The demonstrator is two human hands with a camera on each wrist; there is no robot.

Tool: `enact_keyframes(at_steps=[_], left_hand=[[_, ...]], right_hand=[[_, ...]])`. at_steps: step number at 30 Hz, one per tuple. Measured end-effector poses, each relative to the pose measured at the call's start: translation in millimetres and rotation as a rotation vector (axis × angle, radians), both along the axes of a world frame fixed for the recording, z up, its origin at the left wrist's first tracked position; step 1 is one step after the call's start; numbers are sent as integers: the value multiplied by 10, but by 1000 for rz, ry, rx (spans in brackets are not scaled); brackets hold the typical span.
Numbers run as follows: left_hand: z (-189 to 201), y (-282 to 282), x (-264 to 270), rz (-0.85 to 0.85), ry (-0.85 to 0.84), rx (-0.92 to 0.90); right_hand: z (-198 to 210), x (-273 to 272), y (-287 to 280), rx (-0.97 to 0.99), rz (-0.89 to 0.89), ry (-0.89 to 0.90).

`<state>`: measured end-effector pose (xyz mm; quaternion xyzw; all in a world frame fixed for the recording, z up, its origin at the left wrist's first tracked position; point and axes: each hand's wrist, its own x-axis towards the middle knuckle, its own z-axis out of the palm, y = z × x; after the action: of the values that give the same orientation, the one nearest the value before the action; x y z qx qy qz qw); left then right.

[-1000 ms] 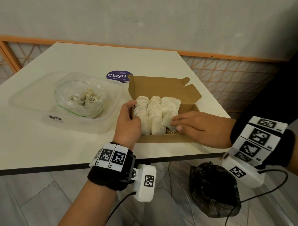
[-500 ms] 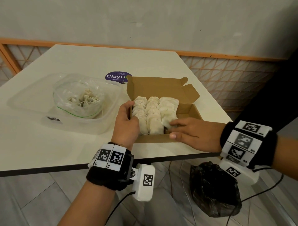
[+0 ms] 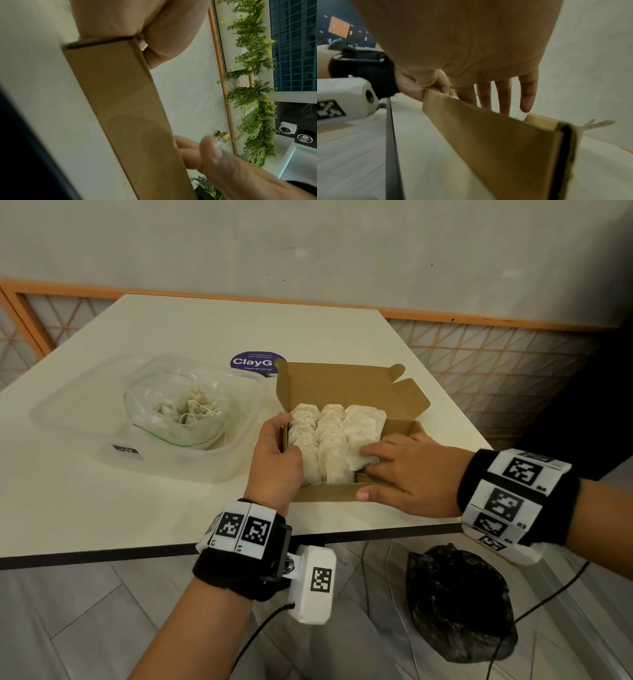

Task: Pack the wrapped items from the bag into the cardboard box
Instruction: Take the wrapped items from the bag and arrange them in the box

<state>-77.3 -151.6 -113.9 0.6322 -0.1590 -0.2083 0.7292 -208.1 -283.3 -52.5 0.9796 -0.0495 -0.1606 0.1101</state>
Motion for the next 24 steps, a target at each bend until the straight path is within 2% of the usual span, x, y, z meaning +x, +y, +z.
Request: enact_keyframes(at_steps=[3,6,8,13,15,16,18,20,24], left_hand=[[-2,0,9,-8,2,-10],[-10,-3,8,-2,-1,-16],[-24,-5,13,-1,-4,-10],[-8,-4,9,-3,-3,-4],[2,1,12,-7,11,-9],[4,3,18,-8,-5,7],[18,4,9,-4,-105,117],[45,-10,-29,-47,-210,207],[100,-56,-43,-185,-335,410]], right_hand=[[22,-53,35,135,0,-73],[8,-101,105,293,-112,45],[-38,-97,122,312,-162,88],[-34,-47,115,327,-190,54],[19,-42,109,420,-220,-47],[57,-38,92,498,-261,-154],[87,-38,-3,641,-388,-426],[68,-45,-102,747,-530,-602],[-74,17,-264,849,-620,-560]])
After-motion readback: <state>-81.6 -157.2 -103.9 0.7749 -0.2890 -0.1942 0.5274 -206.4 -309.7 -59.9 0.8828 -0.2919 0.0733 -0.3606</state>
